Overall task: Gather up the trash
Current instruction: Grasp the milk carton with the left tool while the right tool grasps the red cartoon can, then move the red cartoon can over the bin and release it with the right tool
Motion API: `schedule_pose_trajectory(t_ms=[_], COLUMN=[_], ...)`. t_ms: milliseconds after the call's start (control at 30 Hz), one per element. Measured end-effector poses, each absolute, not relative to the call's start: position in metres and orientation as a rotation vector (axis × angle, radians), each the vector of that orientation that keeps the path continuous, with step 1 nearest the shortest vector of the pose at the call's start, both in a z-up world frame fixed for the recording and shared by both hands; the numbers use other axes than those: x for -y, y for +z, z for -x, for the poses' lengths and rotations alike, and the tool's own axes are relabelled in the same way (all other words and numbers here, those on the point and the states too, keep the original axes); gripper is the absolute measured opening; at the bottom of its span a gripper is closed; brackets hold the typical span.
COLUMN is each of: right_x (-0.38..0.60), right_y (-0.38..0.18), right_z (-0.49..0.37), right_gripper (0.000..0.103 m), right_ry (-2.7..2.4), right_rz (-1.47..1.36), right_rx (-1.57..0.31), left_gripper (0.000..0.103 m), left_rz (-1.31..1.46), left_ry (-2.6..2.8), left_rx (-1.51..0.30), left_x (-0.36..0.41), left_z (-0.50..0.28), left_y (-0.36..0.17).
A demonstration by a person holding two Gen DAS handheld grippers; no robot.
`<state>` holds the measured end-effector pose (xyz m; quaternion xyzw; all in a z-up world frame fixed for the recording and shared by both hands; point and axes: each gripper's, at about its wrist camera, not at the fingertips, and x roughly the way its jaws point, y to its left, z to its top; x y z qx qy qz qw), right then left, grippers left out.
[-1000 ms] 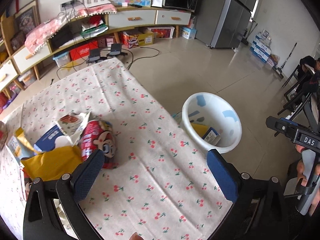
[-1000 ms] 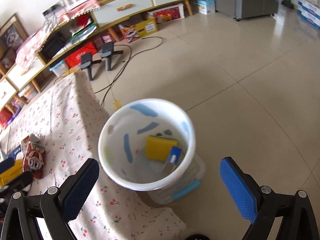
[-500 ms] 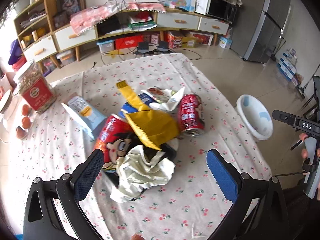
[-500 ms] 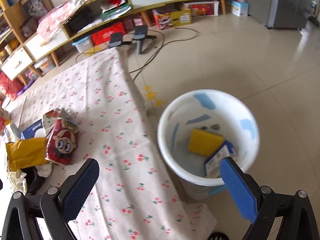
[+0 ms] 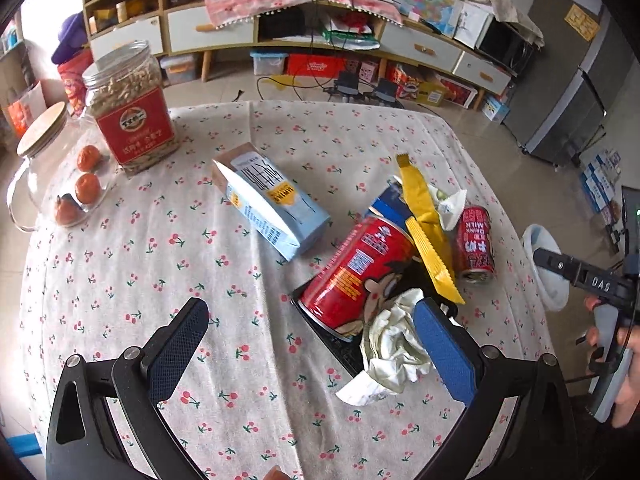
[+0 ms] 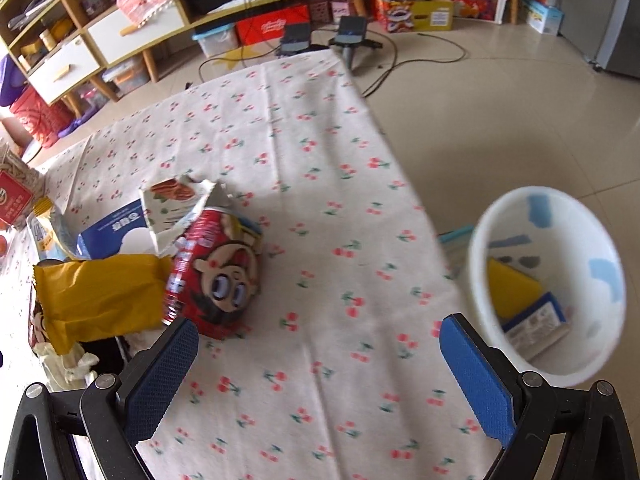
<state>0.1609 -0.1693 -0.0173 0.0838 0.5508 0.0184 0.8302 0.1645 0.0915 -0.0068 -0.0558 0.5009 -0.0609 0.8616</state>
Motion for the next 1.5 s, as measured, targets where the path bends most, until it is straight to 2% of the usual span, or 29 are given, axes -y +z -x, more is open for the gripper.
schedule_pose_trajectory(t_ms=[400, 600, 767, 833, 933, 1133, 1500], right_x=[0.136, 0.133, 0.131, 0.127, 0.125, 0.132, 0.165], right_y=[-0.055, -0.07, -0.079, -0.083, -0.087, -0.079, -0.046], right_z=[-0.212, -0.221, -0.226, -0.226, -0.227, -0.224, -0.197], right_gripper=[0.099, 0.089, 0.083, 0.077, 0.064, 0.064, 0.064], right_ry=[0.066, 0.087, 0.13, 0.149, 0.174, 0.177, 0.214], right_rz=[-0.205, -0.24, -0.303, -0.313, -0.334, -0.339, -0.368], right_rx=[-1.259, -1.303, -1.332, -1.349, -1.361, -1.324, -1.242], left_gripper=[0.102, 0.089, 0.071, 0.069, 0.064, 0.055, 0.054], left_rz=[0.265, 0.335, 0.362, 0.356, 0.317, 0.312, 0.297], left_ry=[0.174, 0.168, 0.13, 0.128, 0.13, 0.143, 0.092], left_rx=[-1.06, -1.093, -1.129, -1.13, -1.12, -1.094, -1.002], left_x=[-0.12, -0.111, -0.102, -0.099, -0.096, -0.107, -0.106], left_z=[-0.245, -0.275, -0.285, -0.285, -0.282, -0.267, -0.219], left_y=[-0.033, -0.067, -0.082, -0.085, -0.082, -0.068, -0.024])
